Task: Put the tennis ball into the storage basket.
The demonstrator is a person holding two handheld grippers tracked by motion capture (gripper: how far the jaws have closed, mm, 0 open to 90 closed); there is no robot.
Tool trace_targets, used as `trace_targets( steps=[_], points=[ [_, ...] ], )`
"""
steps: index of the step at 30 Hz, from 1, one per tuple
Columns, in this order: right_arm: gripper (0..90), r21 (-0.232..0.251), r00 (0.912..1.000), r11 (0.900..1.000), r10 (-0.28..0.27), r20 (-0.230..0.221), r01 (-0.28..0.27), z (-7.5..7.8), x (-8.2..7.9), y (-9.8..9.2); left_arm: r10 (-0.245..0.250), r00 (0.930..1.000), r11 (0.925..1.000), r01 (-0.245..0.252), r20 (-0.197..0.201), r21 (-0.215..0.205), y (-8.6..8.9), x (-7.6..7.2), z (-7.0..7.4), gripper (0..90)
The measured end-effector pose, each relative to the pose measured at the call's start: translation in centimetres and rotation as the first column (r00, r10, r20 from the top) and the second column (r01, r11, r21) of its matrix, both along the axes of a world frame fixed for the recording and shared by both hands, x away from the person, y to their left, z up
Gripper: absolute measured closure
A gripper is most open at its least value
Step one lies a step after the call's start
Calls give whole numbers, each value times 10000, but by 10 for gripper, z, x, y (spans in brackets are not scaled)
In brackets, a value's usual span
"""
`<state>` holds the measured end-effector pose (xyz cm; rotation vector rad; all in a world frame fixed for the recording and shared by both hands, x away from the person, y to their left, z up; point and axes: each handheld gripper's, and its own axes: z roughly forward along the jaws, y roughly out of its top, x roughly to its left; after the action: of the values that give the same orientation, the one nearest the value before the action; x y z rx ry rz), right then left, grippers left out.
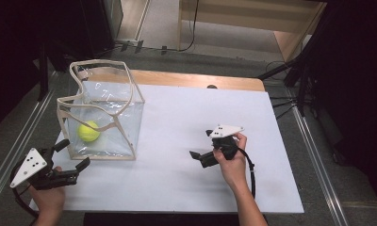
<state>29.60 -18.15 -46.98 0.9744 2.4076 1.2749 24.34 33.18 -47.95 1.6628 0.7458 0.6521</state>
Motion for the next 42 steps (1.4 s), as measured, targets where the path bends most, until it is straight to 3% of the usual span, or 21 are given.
trace_targets(
  steps=[20,42],
  points=[
    [0,270,9951,9947,-990,72,988,-8,-18,-45,-20,10000,10000,20,22,-38,0,0,0,53],
    [0,599,9760,9747,-2168,215,2152,-20,-44,-99,-68,9999,10000,68,85,8,-1,-1,0,54]
  ],
)
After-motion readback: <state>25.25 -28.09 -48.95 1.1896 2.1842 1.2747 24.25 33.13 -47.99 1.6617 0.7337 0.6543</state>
